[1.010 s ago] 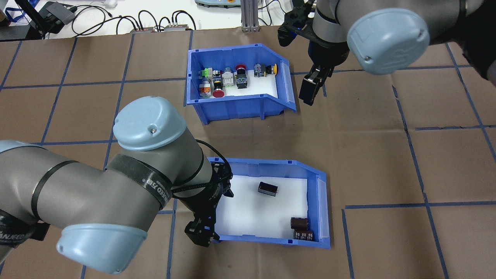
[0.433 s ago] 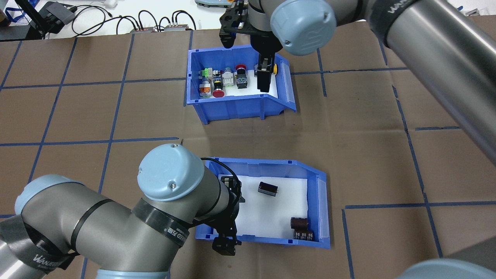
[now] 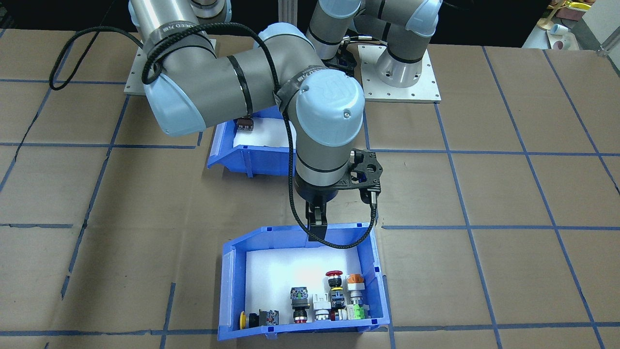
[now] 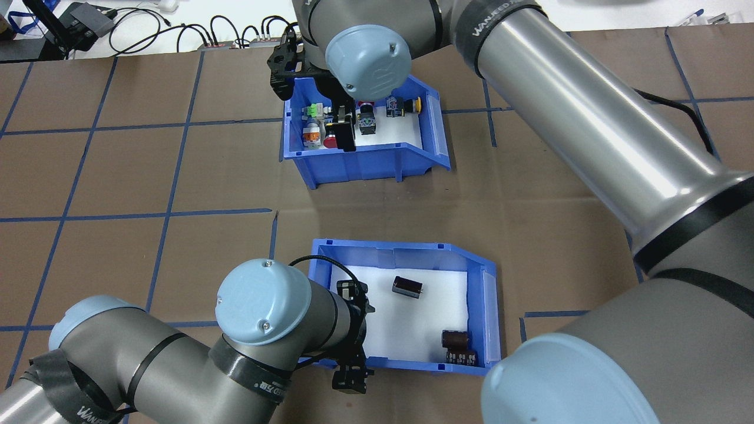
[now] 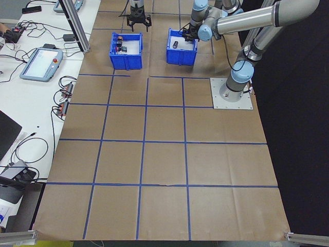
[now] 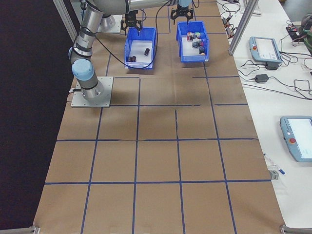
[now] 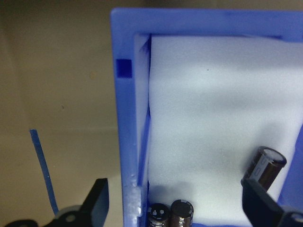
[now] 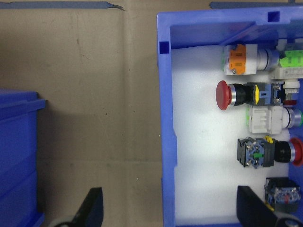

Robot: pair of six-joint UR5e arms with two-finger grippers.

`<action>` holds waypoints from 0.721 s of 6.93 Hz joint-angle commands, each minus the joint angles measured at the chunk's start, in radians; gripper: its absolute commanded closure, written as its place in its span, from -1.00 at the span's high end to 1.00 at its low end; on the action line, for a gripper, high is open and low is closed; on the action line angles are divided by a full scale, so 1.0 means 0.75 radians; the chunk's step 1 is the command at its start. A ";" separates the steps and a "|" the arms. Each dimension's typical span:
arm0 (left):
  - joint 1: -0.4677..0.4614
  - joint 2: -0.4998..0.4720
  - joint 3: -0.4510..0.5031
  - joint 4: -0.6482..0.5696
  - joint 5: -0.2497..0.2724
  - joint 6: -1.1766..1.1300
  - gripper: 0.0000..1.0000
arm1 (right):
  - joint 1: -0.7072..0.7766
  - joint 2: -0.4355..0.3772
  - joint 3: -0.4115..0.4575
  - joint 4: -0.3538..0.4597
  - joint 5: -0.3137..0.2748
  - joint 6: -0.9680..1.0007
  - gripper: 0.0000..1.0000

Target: Place battery box in front

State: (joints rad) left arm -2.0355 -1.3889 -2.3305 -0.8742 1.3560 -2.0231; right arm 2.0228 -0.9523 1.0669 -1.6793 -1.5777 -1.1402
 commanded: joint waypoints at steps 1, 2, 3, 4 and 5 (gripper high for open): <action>-0.002 -0.022 -0.073 0.114 0.018 -0.019 0.98 | 0.015 0.097 -0.005 -0.005 0.011 0.003 1.00; -0.008 -0.050 -0.075 0.116 0.016 -0.031 0.98 | 0.015 0.120 0.017 -0.005 -0.001 -0.003 1.00; -0.010 -0.060 -0.075 0.126 0.016 -0.043 0.96 | 0.013 0.126 0.042 -0.011 -0.001 -0.004 1.00; -0.016 -0.069 -0.075 0.127 0.022 -0.041 0.86 | 0.013 0.130 0.044 -0.017 -0.001 -0.004 1.00; -0.020 -0.079 -0.073 0.137 0.097 -0.045 0.68 | 0.013 0.159 0.040 -0.065 -0.003 -0.004 1.00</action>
State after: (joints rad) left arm -2.0468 -1.4386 -2.3859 -0.7788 1.3857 -2.0538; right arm 2.0328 -0.8520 1.0958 -1.6989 -1.5785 -1.1426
